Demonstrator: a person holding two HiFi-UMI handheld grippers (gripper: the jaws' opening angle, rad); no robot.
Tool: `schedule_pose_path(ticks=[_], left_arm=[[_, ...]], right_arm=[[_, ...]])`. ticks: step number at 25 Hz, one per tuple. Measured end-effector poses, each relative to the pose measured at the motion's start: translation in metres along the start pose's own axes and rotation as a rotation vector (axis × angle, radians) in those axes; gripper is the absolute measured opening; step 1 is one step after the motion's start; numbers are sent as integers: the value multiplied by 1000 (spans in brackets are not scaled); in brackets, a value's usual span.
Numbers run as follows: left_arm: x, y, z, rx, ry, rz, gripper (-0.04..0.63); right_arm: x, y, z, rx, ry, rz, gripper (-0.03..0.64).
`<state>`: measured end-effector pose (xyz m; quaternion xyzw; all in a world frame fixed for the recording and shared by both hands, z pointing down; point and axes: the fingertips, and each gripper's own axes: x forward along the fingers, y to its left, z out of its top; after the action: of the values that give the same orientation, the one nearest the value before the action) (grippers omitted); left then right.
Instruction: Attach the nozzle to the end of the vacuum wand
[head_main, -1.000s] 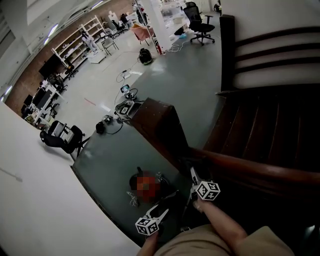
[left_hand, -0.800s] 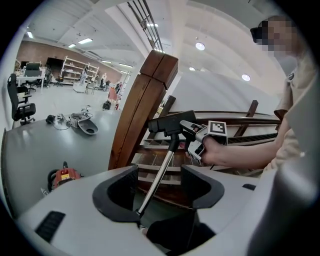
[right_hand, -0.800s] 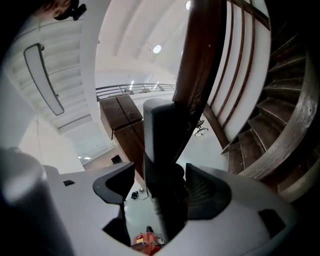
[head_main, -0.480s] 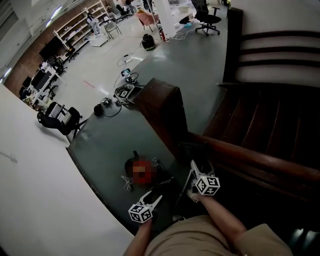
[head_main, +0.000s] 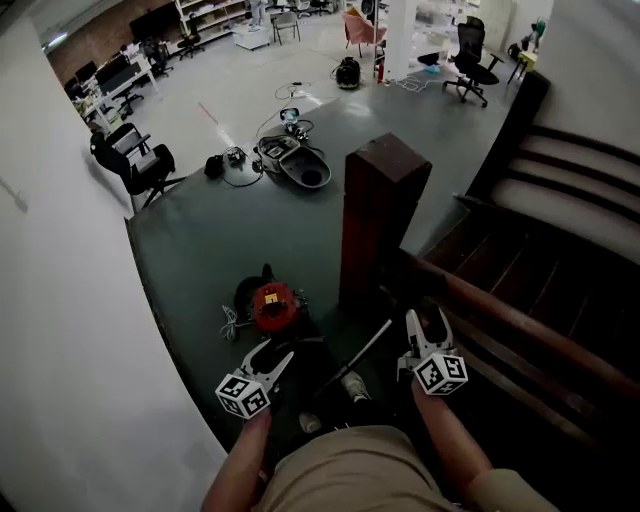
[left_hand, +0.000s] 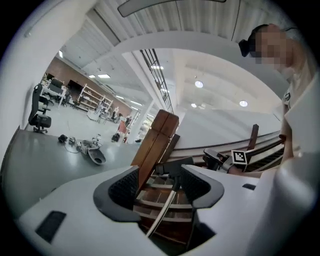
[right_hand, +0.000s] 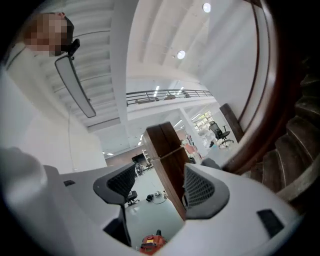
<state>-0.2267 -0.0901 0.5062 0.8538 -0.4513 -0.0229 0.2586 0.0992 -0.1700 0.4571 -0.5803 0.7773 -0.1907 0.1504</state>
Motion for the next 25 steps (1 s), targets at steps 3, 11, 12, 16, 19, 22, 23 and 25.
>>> schedule_pose_path(ticks=[3,11,12,16,19,22,23,25], left_arm=[[-29,2,24,24,-102,1,261],[-104,-24,74,67,-247,-2,252],[-116,-27,74,67,-251,11,248],[-168,-43,71,110,-272,88,219],[-196,-54,61,140,-292,153,202],[-209,-75,46,133,-305,202,196],[-212,-85,38,128,-305,217,196],[-219,-110,17,132,-300,232,196]], right_arm=[[-12,42,28,-42,-35,65,298],[-52,149,73,-53,-6,248,298],[-59,160,72,-53,13,270,296],[-96,192,60,-94,70,381,295],[-122,199,52,-146,94,451,290],[-144,186,55,-133,94,481,281],[-154,179,57,-123,94,486,279],[-179,165,60,-107,97,493,276]])
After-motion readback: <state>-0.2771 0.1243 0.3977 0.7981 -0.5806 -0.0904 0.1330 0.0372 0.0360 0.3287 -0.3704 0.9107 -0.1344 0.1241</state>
